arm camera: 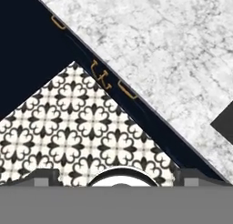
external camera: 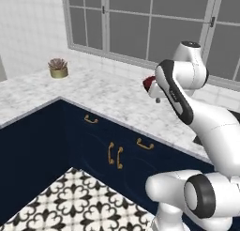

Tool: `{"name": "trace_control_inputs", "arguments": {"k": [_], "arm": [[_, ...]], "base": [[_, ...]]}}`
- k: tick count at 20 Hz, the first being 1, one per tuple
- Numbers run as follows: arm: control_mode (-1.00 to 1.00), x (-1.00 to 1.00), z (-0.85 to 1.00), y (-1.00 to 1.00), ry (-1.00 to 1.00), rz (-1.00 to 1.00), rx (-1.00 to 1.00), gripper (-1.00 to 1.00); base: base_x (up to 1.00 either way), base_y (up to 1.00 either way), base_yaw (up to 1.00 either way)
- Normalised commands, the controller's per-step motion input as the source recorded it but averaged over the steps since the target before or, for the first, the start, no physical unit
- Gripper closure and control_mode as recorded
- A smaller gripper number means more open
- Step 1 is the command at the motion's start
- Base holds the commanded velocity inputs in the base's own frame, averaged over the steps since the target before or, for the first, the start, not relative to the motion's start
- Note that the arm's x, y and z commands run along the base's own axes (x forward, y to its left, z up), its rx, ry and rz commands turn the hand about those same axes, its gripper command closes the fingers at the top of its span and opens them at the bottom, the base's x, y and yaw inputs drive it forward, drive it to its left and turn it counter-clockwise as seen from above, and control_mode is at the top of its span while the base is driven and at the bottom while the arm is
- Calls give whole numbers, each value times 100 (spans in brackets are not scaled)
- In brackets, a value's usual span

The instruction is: Take a straw from the drawer in front and place it inside the glass cup on the dining counter.

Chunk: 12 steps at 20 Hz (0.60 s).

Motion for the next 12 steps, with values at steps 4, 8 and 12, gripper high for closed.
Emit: {"name": "trace_control_inputs", "arguments": {"k": [4,8,12], "arm": [[100,0,0,0,0,0,0,-100],[100,0,0,0,0,0,0,-100],[100,0,0,0,0,0,0,-100]], "base": [[-26,-62,29],[0,-60,26],[12,-78,29]]}}
